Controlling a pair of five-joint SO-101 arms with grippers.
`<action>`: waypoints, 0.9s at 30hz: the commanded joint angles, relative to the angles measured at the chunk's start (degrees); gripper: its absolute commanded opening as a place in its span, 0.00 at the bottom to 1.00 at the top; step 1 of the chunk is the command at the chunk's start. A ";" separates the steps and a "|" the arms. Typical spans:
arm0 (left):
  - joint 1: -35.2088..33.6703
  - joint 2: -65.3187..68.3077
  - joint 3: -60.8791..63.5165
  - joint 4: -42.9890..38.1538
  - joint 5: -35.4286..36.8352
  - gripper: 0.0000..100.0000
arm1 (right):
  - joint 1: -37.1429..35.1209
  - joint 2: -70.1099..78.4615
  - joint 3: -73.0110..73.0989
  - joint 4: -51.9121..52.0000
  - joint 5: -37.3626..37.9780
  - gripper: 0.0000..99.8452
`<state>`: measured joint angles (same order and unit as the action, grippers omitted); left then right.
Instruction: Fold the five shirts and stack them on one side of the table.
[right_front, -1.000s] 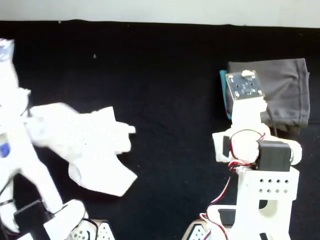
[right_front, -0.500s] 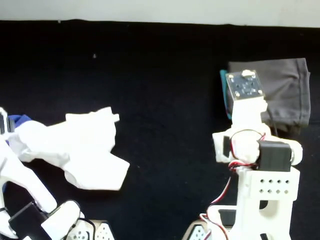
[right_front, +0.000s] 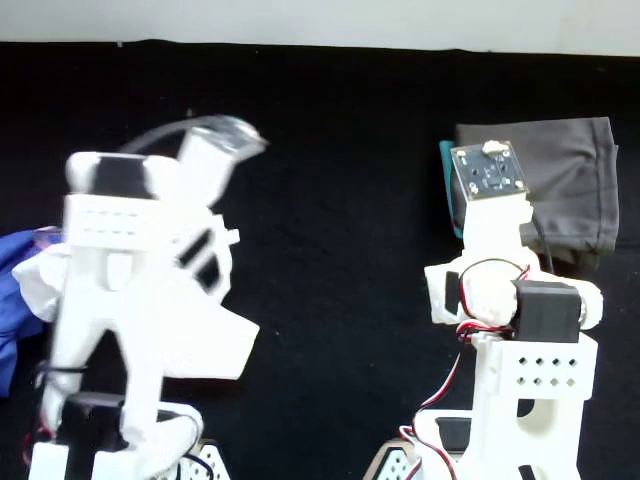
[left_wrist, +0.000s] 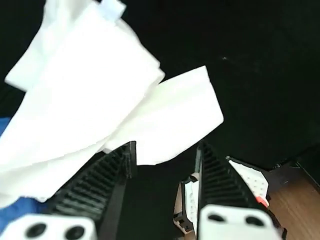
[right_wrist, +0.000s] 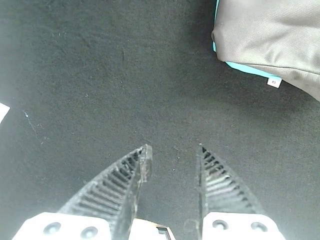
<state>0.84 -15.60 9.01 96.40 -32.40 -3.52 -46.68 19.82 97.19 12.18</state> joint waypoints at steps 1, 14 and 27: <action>4.62 1.80 3.30 -5.98 2.46 0.20 | -0.31 -0.84 -0.04 -0.92 0.00 0.15; 2.51 13.85 3.30 -16.35 3.08 0.20 | -0.31 -0.84 -0.04 -0.92 0.35 0.15; -4.18 14.02 3.91 -16.35 -3.43 0.20 | -0.31 -0.84 -0.04 -0.92 0.35 0.15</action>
<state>-3.21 -1.36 13.14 80.75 -35.12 -3.52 -46.68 19.82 97.19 12.18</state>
